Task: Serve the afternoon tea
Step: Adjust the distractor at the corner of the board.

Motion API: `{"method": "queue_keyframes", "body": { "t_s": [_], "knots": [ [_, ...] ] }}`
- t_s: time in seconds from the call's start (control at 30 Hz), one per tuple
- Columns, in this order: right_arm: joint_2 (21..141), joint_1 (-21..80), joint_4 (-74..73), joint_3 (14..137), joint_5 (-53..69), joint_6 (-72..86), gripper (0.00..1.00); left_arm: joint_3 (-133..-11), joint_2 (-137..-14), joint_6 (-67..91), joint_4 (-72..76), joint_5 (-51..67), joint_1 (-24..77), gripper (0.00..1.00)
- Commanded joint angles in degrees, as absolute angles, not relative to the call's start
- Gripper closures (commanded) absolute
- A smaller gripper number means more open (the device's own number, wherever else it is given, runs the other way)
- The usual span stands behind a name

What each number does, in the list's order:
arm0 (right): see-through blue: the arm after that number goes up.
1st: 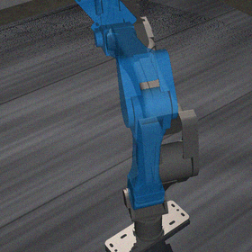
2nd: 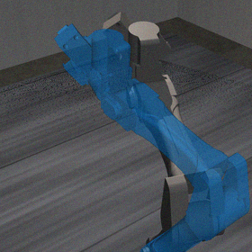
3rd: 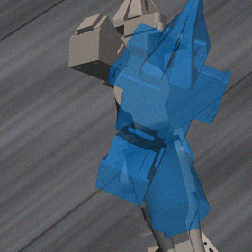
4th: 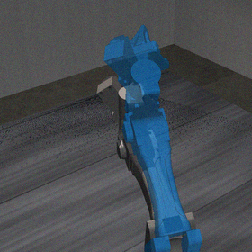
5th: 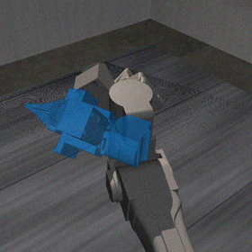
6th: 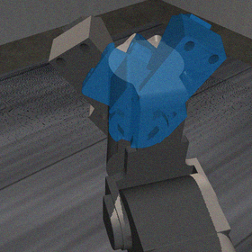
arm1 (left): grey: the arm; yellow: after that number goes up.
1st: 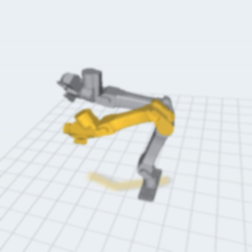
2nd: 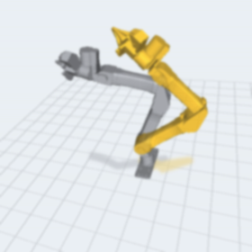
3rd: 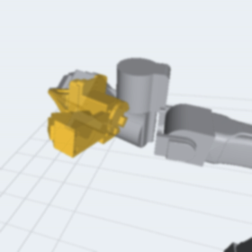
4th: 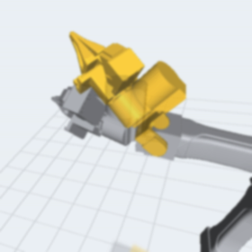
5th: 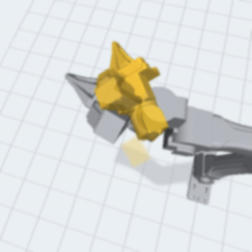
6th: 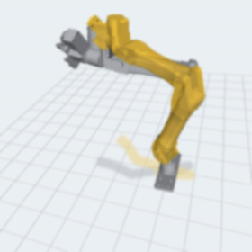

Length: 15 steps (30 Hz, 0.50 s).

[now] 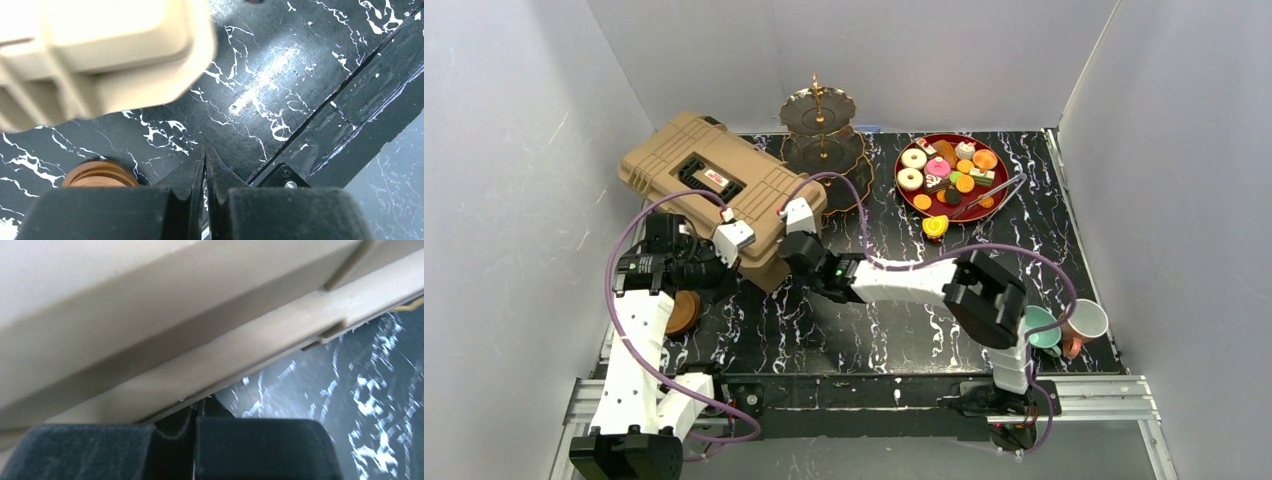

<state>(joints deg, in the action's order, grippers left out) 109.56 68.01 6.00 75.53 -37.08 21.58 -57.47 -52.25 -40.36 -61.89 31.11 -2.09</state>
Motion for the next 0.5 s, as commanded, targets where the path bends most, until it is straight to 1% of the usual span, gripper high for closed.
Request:
{"method": "queue_keyframes", "body": {
  "t_s": [0.0,0.1,0.17,0.23,0.27,0.33,0.4,0.47],
  "knots": [
    [117.12,66.11,8.26,88.21,-31.96,20.16,0.99,-56.41,-52.23,-41.68,-59.82,34.65,-2.11,1.00],
    [121.36,64.77,8.45,92.96,-29.97,20.55,0.99,-55.27,-51.58,-42.53,-59.85,34.78,-2.12,1.00],
    [123.53,63.80,9.10,95.69,-28.08,20.61,0.94,-54.15,-50.50,-43.29,-59.77,35.27,-2.11,1.00],
    [125.99,62.85,7.04,99.86,-26.67,20.57,0.88,-52.69,-49.68,-43.41,-59.04,35.73,-2.04,1.00],
    [127.15,62.07,5.52,102.59,-25.30,20.61,0.83,-52.17,-49.51,-43.30,-58.58,35.77,-2.07,1.00],
    [126.22,61.06,3.17,103.91,-22.46,20.57,0.71,-51.66,-49.75,-43.04,-57.58,35.77,-1.94,1.00],
    [122.11,60.83,2.50,101.92,-20.44,19.26,0.58,-51.15,-50.47,-42.71,-55.98,35.68,-1.87,1.00],
    [116.73,60.84,0.57,99.31,-19.73,17.86,0.48,-50.66,-51.42,-42.19,-53.81,35.63,-1.85,1.00]
  ]
}}
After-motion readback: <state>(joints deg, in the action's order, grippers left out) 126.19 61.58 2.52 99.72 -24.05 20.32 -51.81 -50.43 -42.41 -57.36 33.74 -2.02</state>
